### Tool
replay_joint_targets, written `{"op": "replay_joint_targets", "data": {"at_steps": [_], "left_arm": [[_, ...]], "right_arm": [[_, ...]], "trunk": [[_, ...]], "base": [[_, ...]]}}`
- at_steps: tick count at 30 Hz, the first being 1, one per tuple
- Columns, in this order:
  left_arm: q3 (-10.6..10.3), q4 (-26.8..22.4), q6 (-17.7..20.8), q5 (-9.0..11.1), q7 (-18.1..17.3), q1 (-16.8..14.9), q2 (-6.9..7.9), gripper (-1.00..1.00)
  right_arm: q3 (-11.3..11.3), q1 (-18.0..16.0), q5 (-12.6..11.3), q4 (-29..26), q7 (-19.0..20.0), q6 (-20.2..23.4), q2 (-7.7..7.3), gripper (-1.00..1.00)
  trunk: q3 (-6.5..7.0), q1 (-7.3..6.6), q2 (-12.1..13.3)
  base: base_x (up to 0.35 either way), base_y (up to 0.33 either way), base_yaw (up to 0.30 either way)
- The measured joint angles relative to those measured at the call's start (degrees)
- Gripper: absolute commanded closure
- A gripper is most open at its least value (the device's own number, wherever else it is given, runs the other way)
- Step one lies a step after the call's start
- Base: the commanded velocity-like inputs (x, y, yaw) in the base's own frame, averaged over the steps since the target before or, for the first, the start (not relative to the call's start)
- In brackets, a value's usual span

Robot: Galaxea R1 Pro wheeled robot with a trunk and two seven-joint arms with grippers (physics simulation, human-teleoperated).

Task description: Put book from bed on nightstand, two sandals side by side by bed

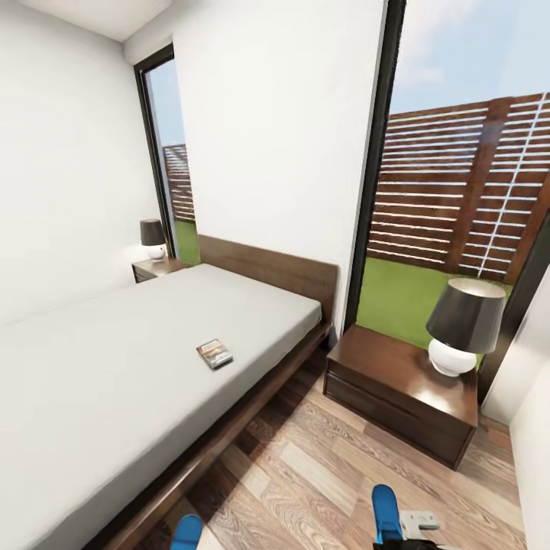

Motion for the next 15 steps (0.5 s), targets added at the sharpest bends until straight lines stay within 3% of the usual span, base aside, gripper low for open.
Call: {"op": "replay_joint_targets", "data": {"at_steps": [7,15], "left_arm": [[0.0,0.0,0.0,0.1,0.0,0.1,0.09,1.00],[0.0,0.0,-0.6,0.1,0.0,0.1,0.09,1.00]], "right_arm": [[0.0,0.0,0.0,1.3,0.0,-0.3,-0.04,1.00],[-0.2,0.0,0.0,5.5,0.0,-3.7,-0.09,1.00]], "trunk": [[1.26,-1.54,2.8],[2.70,-3.30,6.0]], "base": [[0.000,0.000,0.000],[0.000,0.000,0.000]]}}
